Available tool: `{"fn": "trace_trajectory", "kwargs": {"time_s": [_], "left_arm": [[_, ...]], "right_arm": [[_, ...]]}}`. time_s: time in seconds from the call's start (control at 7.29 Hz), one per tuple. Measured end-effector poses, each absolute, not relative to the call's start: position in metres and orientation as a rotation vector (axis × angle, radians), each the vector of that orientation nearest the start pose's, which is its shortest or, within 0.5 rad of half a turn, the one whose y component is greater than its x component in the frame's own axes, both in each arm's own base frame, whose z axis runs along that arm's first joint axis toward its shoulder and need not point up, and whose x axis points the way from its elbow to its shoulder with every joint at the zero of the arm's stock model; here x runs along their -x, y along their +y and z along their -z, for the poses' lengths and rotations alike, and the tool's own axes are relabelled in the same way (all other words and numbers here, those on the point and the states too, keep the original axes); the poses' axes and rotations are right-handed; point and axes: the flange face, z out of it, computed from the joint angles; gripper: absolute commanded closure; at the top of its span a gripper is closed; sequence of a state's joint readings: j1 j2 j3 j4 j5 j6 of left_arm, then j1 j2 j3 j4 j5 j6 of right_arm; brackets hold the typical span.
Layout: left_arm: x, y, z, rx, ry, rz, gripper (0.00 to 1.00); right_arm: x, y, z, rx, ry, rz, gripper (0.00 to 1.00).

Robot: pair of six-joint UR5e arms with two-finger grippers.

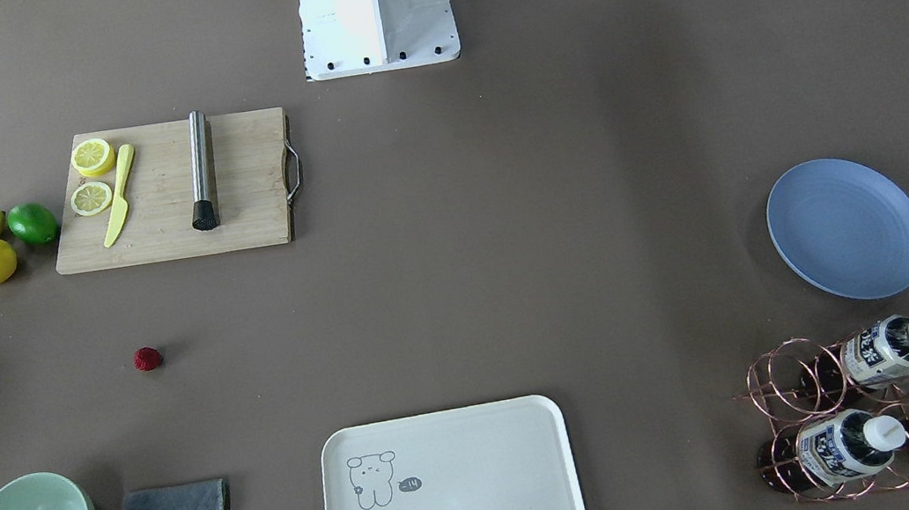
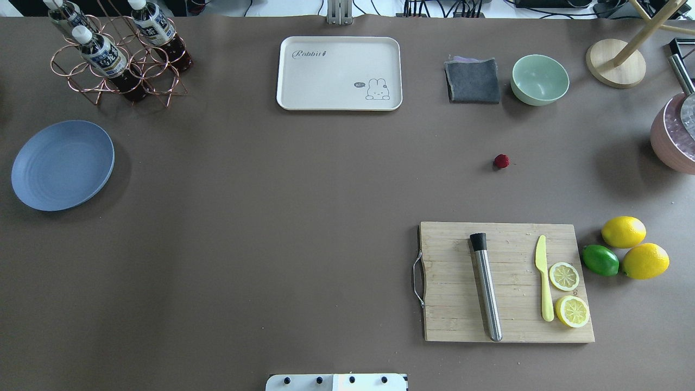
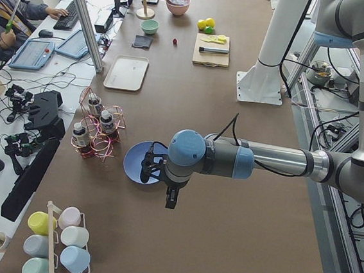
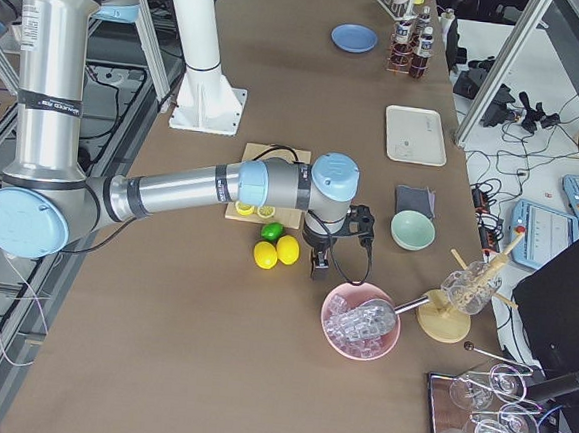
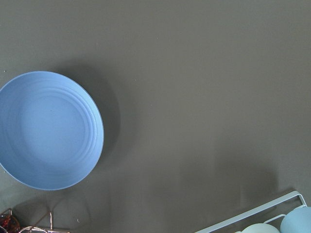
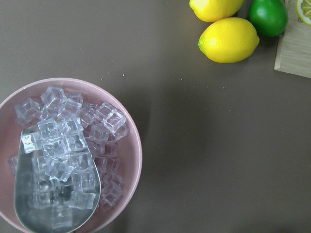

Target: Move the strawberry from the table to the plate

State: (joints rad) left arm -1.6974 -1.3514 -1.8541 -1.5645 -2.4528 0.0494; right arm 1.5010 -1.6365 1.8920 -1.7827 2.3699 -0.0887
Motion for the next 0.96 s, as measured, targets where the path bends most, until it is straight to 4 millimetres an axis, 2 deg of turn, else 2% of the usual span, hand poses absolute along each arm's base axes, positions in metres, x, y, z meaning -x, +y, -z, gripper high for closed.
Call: {"fn": "trace_trajectory", "kwargs": {"time_s": [0.96], "left_arm": [[0.106,-0.392,-0.626,-0.135,0.869,0.034,0.03]], "right_arm": [[-0.023,-0.459,-0.551,-0.052,-0.802,0.190,0.00]]}}
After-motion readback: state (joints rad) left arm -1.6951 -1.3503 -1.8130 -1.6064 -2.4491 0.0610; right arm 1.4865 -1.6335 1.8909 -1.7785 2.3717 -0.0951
